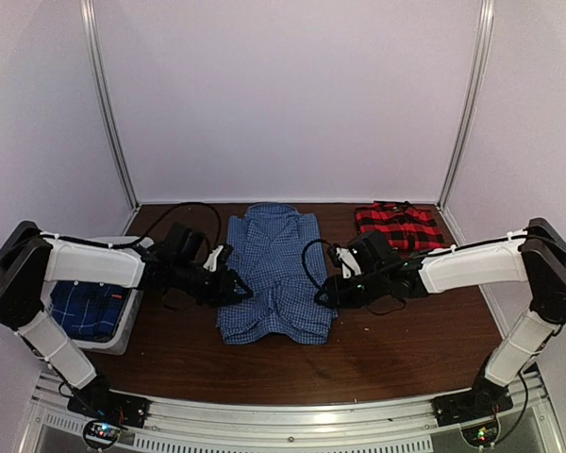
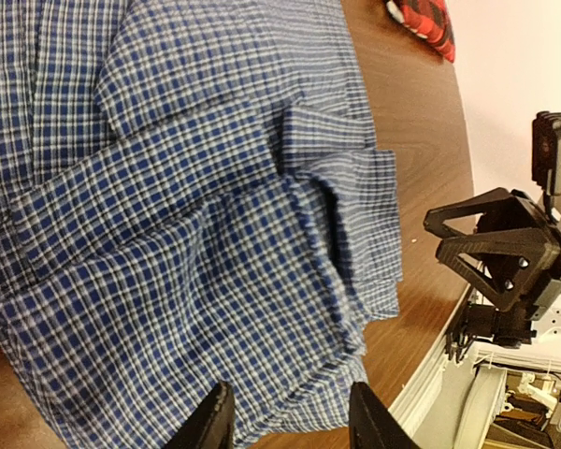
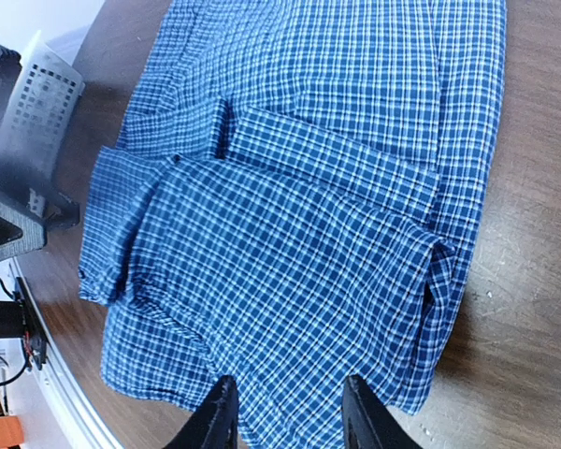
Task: Fold and stack the long sleeve shirts
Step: Move the 2/3-rectangle-folded shirt to the center of the board, then smooth out the 2/3-rectangle-folded shirt at the center of the board.
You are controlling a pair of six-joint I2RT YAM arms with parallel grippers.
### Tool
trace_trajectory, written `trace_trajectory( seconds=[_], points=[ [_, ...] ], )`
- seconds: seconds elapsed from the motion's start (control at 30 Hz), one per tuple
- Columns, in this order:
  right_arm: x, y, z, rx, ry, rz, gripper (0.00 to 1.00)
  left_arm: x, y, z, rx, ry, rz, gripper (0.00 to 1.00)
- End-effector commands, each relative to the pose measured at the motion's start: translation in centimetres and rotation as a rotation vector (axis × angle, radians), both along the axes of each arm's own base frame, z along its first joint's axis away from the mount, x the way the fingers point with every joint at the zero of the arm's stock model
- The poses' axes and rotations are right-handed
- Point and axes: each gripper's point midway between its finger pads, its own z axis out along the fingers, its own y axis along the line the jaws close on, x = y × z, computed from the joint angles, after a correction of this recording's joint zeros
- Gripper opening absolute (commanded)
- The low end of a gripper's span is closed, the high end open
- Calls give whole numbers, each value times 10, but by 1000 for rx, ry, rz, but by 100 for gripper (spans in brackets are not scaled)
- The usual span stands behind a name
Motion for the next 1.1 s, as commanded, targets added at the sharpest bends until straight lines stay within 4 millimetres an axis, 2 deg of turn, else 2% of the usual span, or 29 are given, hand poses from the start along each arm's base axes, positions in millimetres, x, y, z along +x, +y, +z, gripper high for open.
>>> trace_trajectory(
  seconds=[0.0, 0.2, 0.3, 0.4, 0.73, 0.9, 1.07],
  points=[
    [-18, -11, 5, -1, 12, -16, 41, -20, 19, 6, 34, -1, 9, 43],
    [-44, -18, -8, 25, 73, -11, 48, -54, 51, -13, 98, 48, 37, 46],
    [-55, -19, -17, 43, 110, -8, 50, -68, 58, -21, 84, 73, 44, 47],
    [-57, -15, -21, 80, 126, -6, 51, -74, 60, -29, 77, 85, 48, 48],
    [-59, -7, -36, 121, 173, -12, 50, -65, 50, -41, 53, 81, 47, 49],
    [-60, -4, -40, 138, 190, -15, 46, -64, 47, -48, 59, 91, 41, 48],
    [-56, 2, -33, 157, 183, -9, 36, -59, 40, -40, 24, 85, 37, 37]
  ],
)
